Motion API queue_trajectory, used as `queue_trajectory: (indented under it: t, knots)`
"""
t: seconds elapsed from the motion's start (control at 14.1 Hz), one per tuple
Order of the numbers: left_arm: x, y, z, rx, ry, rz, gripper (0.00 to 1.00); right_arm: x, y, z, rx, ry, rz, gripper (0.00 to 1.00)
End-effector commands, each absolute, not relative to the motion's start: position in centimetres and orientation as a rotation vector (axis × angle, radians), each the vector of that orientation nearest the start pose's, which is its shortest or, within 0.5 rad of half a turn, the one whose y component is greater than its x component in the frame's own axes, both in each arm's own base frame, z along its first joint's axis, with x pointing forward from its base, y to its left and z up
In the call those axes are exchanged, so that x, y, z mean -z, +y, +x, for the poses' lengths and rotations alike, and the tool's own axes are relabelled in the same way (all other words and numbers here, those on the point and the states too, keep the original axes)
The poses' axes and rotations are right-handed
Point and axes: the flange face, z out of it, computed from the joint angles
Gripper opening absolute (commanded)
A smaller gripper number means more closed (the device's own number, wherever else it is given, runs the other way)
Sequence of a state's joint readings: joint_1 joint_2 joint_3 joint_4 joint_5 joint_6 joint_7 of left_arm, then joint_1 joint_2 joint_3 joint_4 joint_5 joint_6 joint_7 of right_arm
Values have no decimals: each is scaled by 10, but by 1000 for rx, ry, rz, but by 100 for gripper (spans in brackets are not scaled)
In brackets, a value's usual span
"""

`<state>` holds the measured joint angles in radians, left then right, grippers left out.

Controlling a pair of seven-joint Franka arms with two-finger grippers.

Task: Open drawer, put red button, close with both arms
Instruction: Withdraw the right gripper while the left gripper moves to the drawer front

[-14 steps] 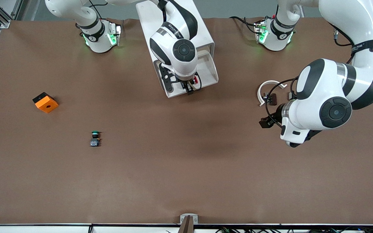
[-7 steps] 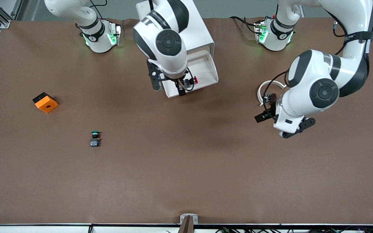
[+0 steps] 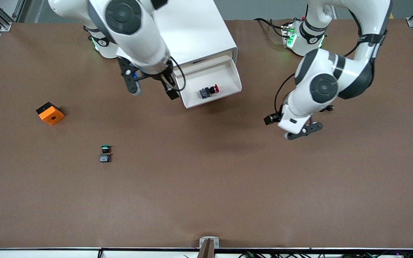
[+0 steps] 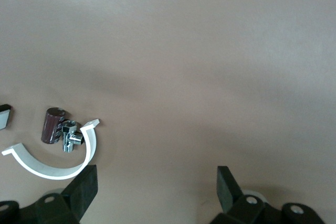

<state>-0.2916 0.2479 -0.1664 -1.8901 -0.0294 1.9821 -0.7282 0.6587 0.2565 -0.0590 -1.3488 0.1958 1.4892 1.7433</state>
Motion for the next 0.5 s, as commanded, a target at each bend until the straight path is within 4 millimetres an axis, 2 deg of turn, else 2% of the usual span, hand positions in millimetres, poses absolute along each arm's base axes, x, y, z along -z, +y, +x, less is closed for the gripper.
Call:
queue_trajectory:
  t: [0.0, 0.21, 0.43]
  knots:
    - [-336, -280, 523, -247, -318, -3039, 100, -610, 313, 504, -361, 1483, -2738, 100]
    - [-312, -307, 512, -267, -350, -3059, 100, -631, 243, 519, -351, 1193, -2831, 100]
    - [-305, -340, 486, -266, -387, -3070, 100, -636, 190, 526, -286, 889, -2971, 100]
